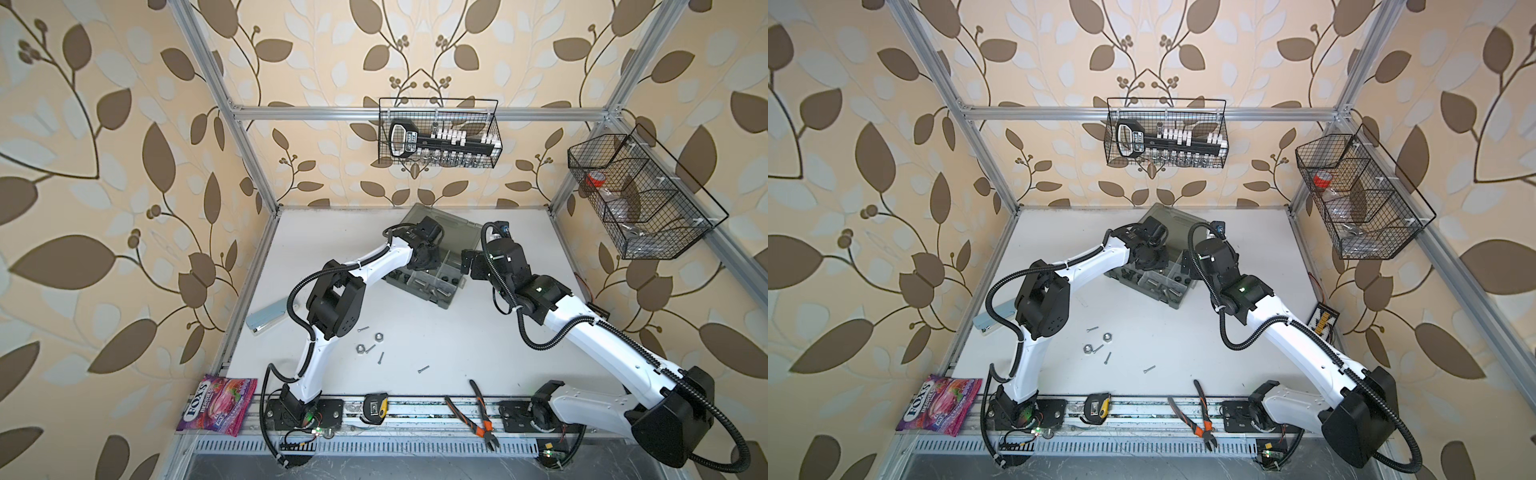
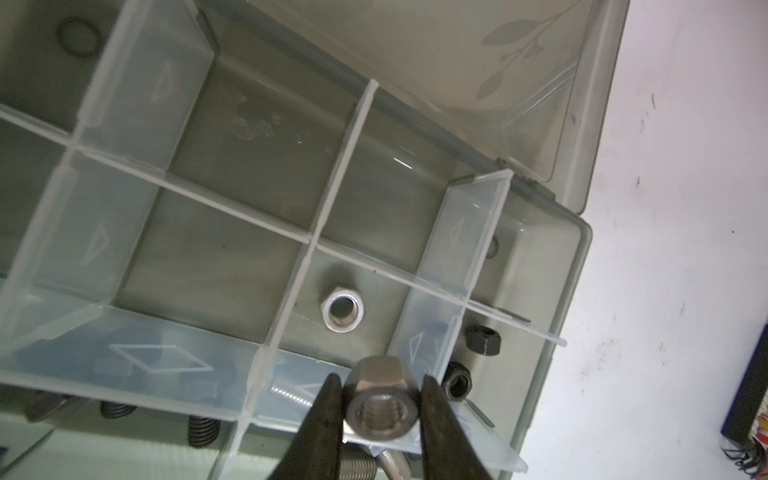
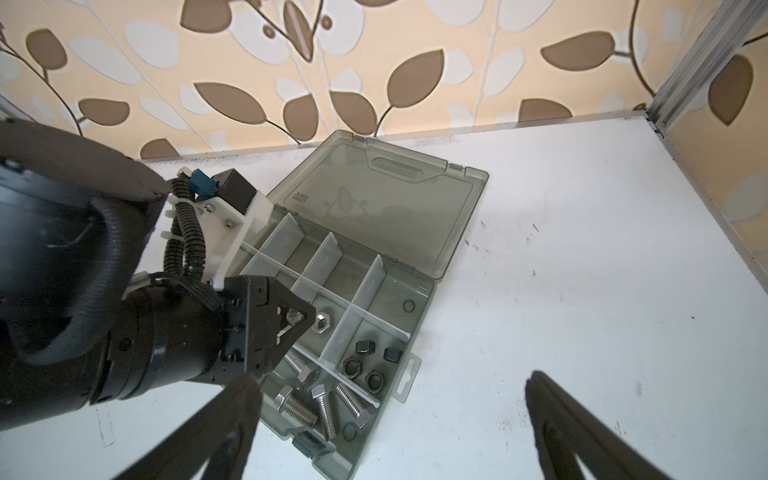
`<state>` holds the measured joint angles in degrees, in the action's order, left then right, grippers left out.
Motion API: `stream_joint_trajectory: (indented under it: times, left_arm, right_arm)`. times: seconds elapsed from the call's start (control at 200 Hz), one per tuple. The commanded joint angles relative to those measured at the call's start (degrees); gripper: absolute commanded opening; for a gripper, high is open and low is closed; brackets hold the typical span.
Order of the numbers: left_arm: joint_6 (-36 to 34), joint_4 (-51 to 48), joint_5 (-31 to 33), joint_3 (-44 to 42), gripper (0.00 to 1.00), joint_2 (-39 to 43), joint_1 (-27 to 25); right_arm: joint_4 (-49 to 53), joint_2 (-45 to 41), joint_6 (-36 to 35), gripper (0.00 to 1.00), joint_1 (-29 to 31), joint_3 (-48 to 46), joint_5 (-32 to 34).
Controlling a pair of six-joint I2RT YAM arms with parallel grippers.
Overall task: Sort the screws and nuts into containers
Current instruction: 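Lift the silver nut with the left gripper and carry it over the box, then open the left gripper to drop the silver nut into the silver-nut compartment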
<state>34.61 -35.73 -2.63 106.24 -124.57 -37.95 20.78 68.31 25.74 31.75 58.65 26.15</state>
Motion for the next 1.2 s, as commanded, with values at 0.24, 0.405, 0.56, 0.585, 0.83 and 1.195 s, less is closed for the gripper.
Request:
stream_joint_trajectory:
  times: [0.24, 0.405, 0.56, 0.585, 0.83, 1.195]
  left_arm:
    - [-0.8, -0.3, -1.1, 2.6, 0.43, 0.0, -0.8]
    - [-0.4, 0.3, 0.2, 0.5, 0.46, 4.0, -0.9]
    - [0.3, 2.0, 3.3, -5.1, 0.51, 11.6, -0.9]
    - [0.5, 2.2, 4.2, -6.2, 0.52, 13.1, -0.8]
    - [3.5, 1.7, 15.8, -20.9, 0.72, 28.8, -0.6]
    - [17.9, -2.8, 21.8, -50.0, 0.99, 58.7, 7.9]
  right_arm:
    - [0.1, -1.0, 0.6, 1.00, 0.1, -1.2, 0.2]
    - [0.1, -1.5, 0.2, 1.00, 0.1, -1.4, -0.6]
    - [-0.6, -2.1, -0.9, 1.00, 0.7, -1.7, -2.4]
    - [-0.7, -2.1, -1.1, 1.00, 1.1, -1.8, -2.3]
    - [-0.5, -0.2, -0.5, 0.94, 7.7, -1.3, -2.7]
    - [-0.5, 11.8, 0.5, 0.85, 21.3, 1.4, -7.3]
